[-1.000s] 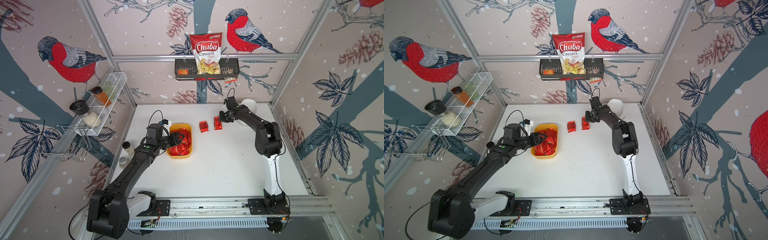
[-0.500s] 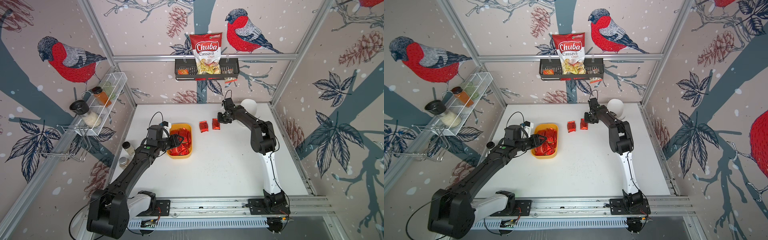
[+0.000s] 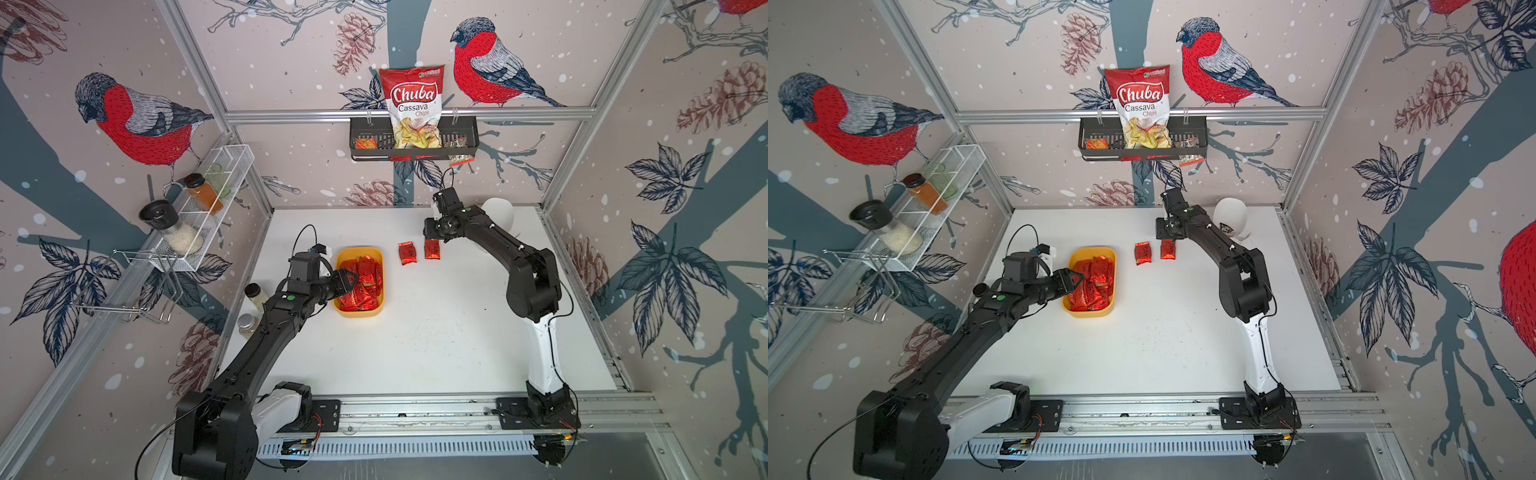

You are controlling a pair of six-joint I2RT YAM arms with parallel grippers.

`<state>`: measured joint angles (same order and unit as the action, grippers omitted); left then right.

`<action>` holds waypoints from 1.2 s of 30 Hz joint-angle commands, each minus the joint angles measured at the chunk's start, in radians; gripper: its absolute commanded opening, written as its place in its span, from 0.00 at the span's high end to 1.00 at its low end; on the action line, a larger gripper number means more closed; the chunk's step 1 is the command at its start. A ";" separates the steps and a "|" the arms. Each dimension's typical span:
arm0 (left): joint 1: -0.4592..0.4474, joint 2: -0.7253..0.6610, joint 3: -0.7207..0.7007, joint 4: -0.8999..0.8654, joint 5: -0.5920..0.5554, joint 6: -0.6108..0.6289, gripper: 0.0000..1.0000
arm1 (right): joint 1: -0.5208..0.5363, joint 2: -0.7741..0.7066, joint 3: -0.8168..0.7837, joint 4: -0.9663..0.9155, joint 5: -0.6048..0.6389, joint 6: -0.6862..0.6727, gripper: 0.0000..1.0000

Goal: Take the tea bags out of the storage box
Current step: Place the tea bag at the center of the board, then pick up the tea bag from the storage box.

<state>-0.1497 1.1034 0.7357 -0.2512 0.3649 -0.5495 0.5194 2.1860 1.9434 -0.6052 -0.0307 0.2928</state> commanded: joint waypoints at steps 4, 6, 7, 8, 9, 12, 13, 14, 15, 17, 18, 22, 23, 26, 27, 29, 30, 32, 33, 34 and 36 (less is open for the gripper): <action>0.093 -0.013 -0.015 -0.018 -0.019 0.014 0.51 | 0.138 -0.098 -0.058 0.047 0.034 0.018 0.49; 0.107 -0.014 -0.019 -0.014 -0.025 0.012 0.51 | 0.189 -0.106 -0.061 0.060 0.014 0.034 0.50; 0.115 -0.013 -0.024 -0.008 -0.027 0.010 0.51 | 0.214 -0.107 -0.061 0.070 -0.005 0.042 0.51; 0.124 -0.011 -0.030 -0.003 -0.023 0.008 0.51 | 0.244 -0.105 -0.060 0.080 -0.021 0.052 0.52; 0.133 -0.010 -0.037 0.004 -0.019 0.005 0.51 | 0.267 -0.102 -0.059 0.091 -0.035 0.060 0.52; 0.162 -0.009 -0.059 0.016 0.001 -0.001 0.52 | 0.335 -0.080 -0.047 0.119 -0.085 0.085 0.53; 0.173 -0.012 -0.067 0.017 0.007 0.001 0.52 | 0.353 -0.069 -0.042 0.127 -0.103 0.097 0.54; 0.183 -0.015 -0.075 0.018 0.013 0.002 0.52 | 0.367 -0.057 -0.041 0.142 -0.127 0.110 0.54; 0.193 -0.023 -0.085 0.017 0.016 0.002 0.52 | 0.379 -0.045 -0.037 0.153 -0.147 0.118 0.55; 0.214 -0.038 -0.104 0.015 0.030 0.004 0.52 | 0.402 -0.015 -0.026 0.165 -0.174 0.135 0.57; 0.222 -0.048 -0.111 0.013 0.036 0.004 0.52 | 0.410 -0.002 -0.019 0.166 -0.179 0.138 0.58; 0.228 -0.081 -0.128 0.012 0.038 -0.004 0.52 | 0.434 0.042 -0.004 0.172 -0.200 0.151 0.60; 0.228 -0.085 -0.128 0.011 0.038 -0.008 0.52 | 0.437 0.048 -0.003 0.174 -0.206 0.154 0.61; 0.228 -0.086 -0.131 0.013 0.048 -0.009 0.52 | 0.447 0.055 -0.014 0.182 -0.218 0.155 0.63; 0.228 -0.084 -0.134 0.013 0.052 -0.009 0.52 | 0.451 0.055 -0.018 0.185 -0.222 0.155 0.63; 0.229 -0.080 -0.138 0.018 0.064 -0.013 0.52 | 0.457 0.054 -0.032 0.195 -0.228 0.158 0.64; 0.228 -0.080 -0.140 0.021 0.066 -0.014 0.52 | 0.460 0.055 -0.038 0.199 -0.231 0.159 0.64; 0.228 -0.080 -0.142 0.023 0.071 -0.016 0.52 | 0.463 0.059 -0.054 0.207 -0.235 0.164 0.64; 0.228 -0.082 -0.142 0.024 0.072 -0.017 0.52 | 0.464 0.060 -0.060 0.209 -0.238 0.166 0.65; 0.228 -0.083 -0.143 0.023 0.071 -0.017 0.52 | 0.466 0.062 -0.068 0.214 -0.238 0.169 0.65; 0.228 -0.086 -0.143 0.021 0.074 -0.017 0.52 | 0.467 0.067 -0.079 0.222 -0.245 0.173 0.66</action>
<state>0.0765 1.0214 0.5949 -0.2504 0.4221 -0.5690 0.9833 2.2459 1.8740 -0.4198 -0.2562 0.4492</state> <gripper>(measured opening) 0.483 0.339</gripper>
